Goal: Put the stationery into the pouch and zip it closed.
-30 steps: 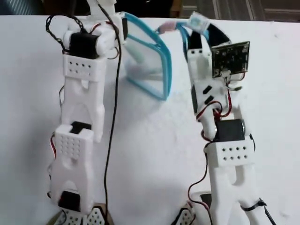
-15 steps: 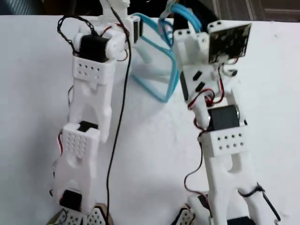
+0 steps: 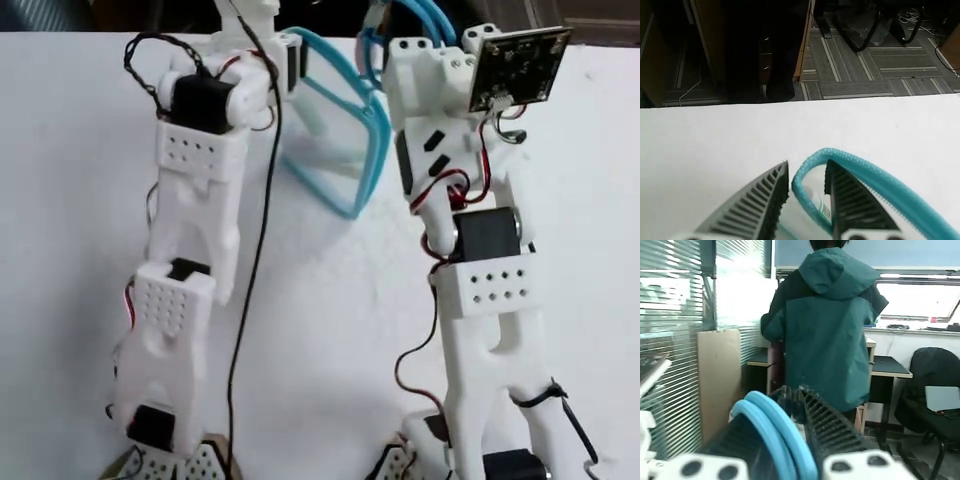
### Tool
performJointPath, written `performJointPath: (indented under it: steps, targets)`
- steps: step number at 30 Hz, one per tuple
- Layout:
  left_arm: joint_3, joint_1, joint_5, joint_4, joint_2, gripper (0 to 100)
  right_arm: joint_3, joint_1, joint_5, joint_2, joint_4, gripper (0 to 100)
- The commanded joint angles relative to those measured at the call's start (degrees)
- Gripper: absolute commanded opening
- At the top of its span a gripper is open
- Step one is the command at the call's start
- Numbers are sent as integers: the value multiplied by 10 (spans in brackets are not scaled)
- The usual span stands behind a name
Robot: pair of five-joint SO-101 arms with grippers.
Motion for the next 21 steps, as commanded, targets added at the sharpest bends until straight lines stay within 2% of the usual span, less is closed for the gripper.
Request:
performJointPath:
  steps: [1, 7, 12, 17, 21]
  targets:
    - [-13, 13, -4, -7, -4, 134, -29, 17, 0, -7, 1, 17]
    - [-9, 13, -7, -47, -1, 21, -62, 23, 0, -6, 2, 17]
    - [-9, 22, -12, -52, -1, 22, -89, 20, 1, -1, 3, 17]
    - [-9, 51, -69, -52, 0, 22, -91, 20, 1, -1, 3, 16]
    - [-8, 65, -80, -59, 0, 22, -102, 8, 1, -2, 2, 16]
